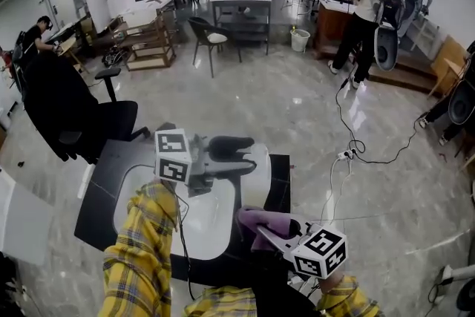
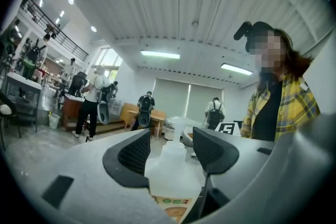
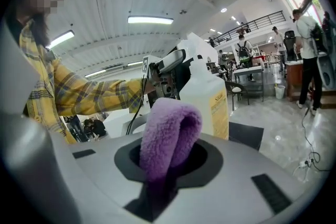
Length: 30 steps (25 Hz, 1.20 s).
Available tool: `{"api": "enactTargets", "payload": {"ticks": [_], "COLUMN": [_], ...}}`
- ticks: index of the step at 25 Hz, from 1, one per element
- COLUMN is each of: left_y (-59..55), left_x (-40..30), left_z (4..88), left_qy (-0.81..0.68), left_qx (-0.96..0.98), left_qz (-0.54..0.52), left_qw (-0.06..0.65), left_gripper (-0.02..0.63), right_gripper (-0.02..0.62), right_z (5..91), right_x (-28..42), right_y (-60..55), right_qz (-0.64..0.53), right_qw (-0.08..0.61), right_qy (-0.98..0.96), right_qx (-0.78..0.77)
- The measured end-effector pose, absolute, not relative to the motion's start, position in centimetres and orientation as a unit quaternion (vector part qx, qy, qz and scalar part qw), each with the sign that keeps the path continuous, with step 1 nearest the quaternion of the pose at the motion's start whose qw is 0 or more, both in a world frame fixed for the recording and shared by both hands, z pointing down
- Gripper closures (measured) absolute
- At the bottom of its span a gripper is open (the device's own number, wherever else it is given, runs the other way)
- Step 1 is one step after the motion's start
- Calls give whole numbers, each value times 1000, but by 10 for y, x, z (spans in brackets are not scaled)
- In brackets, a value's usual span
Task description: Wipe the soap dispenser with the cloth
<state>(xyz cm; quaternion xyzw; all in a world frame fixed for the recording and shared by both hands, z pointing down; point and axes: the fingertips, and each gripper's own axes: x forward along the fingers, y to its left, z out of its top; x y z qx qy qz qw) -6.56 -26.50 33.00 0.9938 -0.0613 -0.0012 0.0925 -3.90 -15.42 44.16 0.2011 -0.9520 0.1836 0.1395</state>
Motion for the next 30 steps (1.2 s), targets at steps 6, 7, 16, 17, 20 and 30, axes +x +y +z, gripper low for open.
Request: {"api": "enactTargets", "payload": {"ticks": [6, 7, 16, 17, 20, 30], "left_y": [-269, -268, -263, -263, -265, -268], "left_x": [-52, -50, -40, -41, -41, -45], "left_z": [341, 342, 346, 345, 344, 343], "left_qy": [-19, -13, 33, 30, 11, -43], "left_qx": [995, 996, 996, 996, 997, 996], "left_qz": [31, 28, 45, 47, 54, 34], "left_qw": [89, 89, 72, 66, 58, 69], "left_gripper": [379, 379, 427, 442, 459, 462], "right_gripper": [522, 522, 522, 521, 522, 522], "right_z": [439, 438, 442, 443, 442, 440], "right_x": [-31, -30, -28, -29, -33, -47], "right_y": [-162, -162, -163, -162, -162, -162], "right_qz": [193, 194, 217, 217, 217, 214], "right_qw": [129, 128, 117, 118, 119, 121], "right_qy": [-948, -948, -941, -940, -941, -943], "right_qx": [217, 219, 233, 234, 232, 223]}}
